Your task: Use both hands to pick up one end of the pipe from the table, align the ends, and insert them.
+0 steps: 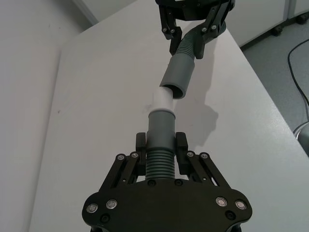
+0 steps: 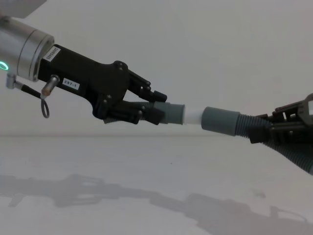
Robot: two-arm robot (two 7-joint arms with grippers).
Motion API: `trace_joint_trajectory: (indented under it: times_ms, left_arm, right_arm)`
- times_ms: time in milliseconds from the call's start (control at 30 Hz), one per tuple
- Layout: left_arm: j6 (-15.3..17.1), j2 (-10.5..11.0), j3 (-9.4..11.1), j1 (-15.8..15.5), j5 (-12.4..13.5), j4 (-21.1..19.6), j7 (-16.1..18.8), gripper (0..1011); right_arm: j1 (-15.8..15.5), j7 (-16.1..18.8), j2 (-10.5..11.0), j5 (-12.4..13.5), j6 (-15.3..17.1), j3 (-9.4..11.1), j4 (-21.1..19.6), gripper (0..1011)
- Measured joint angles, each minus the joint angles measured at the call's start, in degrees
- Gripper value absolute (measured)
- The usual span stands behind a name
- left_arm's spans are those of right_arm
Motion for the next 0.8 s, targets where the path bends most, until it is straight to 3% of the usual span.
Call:
trace_joint_trajectory:
  times_ms: [800]
  left_arm:
    - [0.43, 1.01, -0.28, 0.66, -0.7, -1.74, 0.07, 347]
  right_arm:
    - [0.68, -1.72, 0.01, 0.93, 0.06, -0.79, 0.06, 275]
